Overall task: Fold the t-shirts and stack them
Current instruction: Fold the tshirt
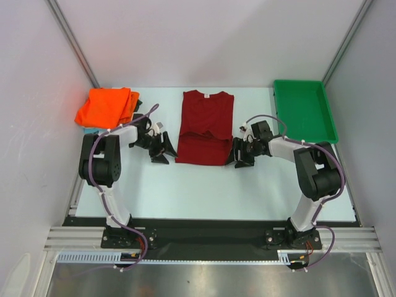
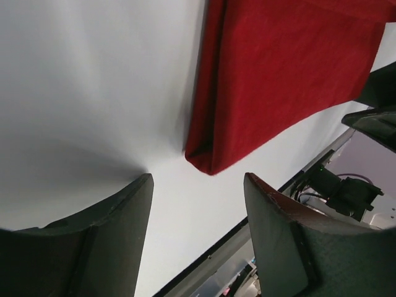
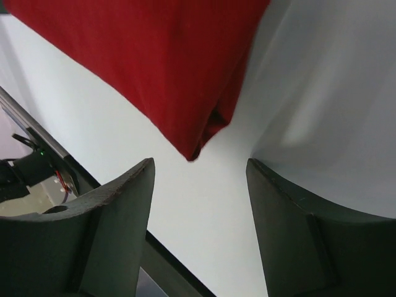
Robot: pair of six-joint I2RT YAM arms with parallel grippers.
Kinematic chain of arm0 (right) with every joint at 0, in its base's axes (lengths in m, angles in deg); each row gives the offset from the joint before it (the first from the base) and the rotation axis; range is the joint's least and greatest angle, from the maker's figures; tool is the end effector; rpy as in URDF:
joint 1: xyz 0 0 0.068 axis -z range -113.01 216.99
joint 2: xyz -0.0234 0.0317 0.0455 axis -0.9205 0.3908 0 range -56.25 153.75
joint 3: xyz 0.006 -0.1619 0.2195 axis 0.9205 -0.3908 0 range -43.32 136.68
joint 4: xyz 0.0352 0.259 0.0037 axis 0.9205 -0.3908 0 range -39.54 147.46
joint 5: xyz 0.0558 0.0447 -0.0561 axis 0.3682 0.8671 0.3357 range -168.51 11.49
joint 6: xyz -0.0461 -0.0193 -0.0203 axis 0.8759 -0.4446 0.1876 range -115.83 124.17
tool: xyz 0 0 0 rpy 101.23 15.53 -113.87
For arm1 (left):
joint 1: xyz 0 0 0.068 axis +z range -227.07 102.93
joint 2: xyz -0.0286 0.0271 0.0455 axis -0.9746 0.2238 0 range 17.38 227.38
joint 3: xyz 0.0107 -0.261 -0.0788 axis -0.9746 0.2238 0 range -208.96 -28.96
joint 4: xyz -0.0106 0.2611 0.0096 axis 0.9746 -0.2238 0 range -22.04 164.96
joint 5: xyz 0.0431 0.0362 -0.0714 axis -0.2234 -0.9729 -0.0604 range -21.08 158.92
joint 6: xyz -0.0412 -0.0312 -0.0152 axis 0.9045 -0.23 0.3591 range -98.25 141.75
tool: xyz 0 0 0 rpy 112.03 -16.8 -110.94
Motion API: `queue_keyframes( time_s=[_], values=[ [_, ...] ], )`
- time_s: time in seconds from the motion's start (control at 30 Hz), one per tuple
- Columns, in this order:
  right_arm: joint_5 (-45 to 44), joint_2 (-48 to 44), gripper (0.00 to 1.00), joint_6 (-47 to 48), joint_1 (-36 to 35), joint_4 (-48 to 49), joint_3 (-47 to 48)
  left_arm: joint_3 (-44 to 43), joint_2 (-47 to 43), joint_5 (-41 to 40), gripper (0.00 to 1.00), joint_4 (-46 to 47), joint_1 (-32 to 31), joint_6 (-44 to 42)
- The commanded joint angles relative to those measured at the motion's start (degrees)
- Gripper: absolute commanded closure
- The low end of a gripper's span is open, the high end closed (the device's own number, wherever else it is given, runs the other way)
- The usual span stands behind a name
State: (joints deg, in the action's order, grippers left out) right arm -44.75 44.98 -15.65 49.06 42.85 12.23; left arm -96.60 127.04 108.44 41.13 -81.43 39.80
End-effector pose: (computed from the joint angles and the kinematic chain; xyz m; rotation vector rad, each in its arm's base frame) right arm 0.3143 0.1226 0.1492 -0.1710 2.6733 0.9958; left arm 0.3532 -0.0497 0.1443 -0.2131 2.8416 -1.0719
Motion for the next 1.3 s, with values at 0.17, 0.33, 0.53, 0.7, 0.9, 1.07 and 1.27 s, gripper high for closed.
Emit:
queue_keyframes(
  time_s=[0.17,0.33,0.53,0.7,0.9,1.07,1.27],
  values=[
    [1.0,4.1,0.38,-3.0,-0.1,4.8,3.9,-3.6,4.9,3.5,0.37,1.1,-3.3,0.9],
    [2.2,5.0,0.45,-2.9,-0.1,3.2,4.3,-4.8,6.5,4.1,0.45,0.9,-4.2,0.5],
    [3.1,4.4,0.50,-4.0,-0.2,4.2,2.5,-4.4,6.6,3.5,0.57,0.9,-4.2,0.2],
    [4.2,4.9,0.66,-3.9,-0.1,6.9,2.4,-4.6,6.8,2.5,0.68,1.0,-4.2,0.4],
    [5.0,7.0,0.72,-3.7,0.1,7.8,5.8,-4.4,5.8,1.1,0.83,1.6,-4.2,0.2],
    [5.6,4.8,0.88,-2.3,0.4,6.8,7.3,-5.3,3.3,0.5,1.00,1.8,-4.1,-0.6],
    [7.5,-4.9,0.99,0.4,2.2,1.1,5.3,-7.0,-3.2,1.8,1.00,0.0,-4.4,-3.0]
  ],
)
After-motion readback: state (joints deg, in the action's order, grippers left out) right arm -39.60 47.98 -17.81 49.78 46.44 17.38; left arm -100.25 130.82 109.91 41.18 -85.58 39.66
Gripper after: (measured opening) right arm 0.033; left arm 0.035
